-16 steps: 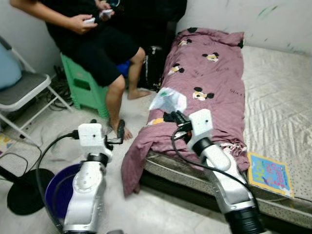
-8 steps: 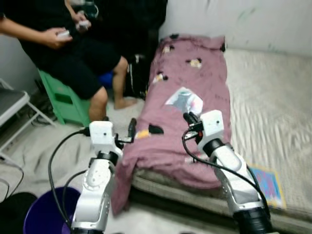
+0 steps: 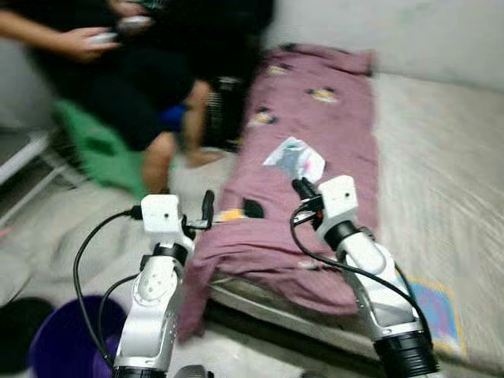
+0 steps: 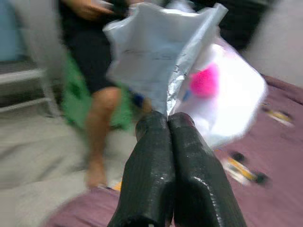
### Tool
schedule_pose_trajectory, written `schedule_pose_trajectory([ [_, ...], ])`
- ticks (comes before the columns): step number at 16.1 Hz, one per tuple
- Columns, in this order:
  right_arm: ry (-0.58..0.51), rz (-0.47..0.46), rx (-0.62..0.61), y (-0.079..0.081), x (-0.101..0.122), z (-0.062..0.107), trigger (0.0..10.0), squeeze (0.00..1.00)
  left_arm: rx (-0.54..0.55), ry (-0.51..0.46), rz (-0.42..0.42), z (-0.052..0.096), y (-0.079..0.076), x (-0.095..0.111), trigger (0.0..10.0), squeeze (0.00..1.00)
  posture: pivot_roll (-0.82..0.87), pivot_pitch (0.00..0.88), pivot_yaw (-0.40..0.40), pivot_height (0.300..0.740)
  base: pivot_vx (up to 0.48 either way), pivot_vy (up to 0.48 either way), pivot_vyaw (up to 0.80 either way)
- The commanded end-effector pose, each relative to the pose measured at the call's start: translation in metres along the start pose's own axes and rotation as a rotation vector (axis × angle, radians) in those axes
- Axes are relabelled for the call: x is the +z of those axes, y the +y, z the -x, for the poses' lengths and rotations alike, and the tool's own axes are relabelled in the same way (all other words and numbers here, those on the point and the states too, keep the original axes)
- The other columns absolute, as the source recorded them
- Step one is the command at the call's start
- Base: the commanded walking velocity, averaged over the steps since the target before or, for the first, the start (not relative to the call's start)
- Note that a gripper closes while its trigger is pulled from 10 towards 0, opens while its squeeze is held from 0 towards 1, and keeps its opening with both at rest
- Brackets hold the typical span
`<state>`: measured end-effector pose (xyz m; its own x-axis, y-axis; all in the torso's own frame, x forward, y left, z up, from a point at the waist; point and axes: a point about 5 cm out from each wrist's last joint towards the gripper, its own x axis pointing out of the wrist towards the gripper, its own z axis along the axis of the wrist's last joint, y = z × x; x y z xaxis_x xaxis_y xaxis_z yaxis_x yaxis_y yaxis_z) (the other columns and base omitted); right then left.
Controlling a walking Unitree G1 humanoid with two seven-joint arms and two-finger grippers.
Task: Clean up the room
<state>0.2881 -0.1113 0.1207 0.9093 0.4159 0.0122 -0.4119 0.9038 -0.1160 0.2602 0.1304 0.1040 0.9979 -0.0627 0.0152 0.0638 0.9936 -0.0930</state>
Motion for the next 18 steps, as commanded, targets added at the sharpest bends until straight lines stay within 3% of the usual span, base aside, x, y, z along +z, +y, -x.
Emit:
schedule_pose_trajectory([
  [1, -0.025, 0.002, 0.028, 0.0061, 0.005, -0.0032, 10.0, 0.0, 0.031, 0.003, -0.014, 0.002, 0.0069, -0.0008, 10.0, 0.0, -0.05, 0.0, 0.004, 0.74, 0.0, 0.0, 0.8],
  [14, -0.033, 0.008, 0.042, 0.0076, 0.0064, -0.0043, 10.0, 0.0, 0.027, -0.007, -0.045, 0.0, 0.005, 0.0009, 10.0, 0.0, -0.06, 0.0, 0.002, 0.74, 0.0, 0.0, 0.8],
  [18, -0.034, 0.008, 0.043, 0.0081, 0.0065, -0.0046, 10.0, 0.0, 0.028, -0.009, -0.006, 0.0003, 0.0066, 0.0004, 10.0, 0.0, -0.06, 0.0, 0.001, 0.74, 0.0, 0.0, 0.8],
])
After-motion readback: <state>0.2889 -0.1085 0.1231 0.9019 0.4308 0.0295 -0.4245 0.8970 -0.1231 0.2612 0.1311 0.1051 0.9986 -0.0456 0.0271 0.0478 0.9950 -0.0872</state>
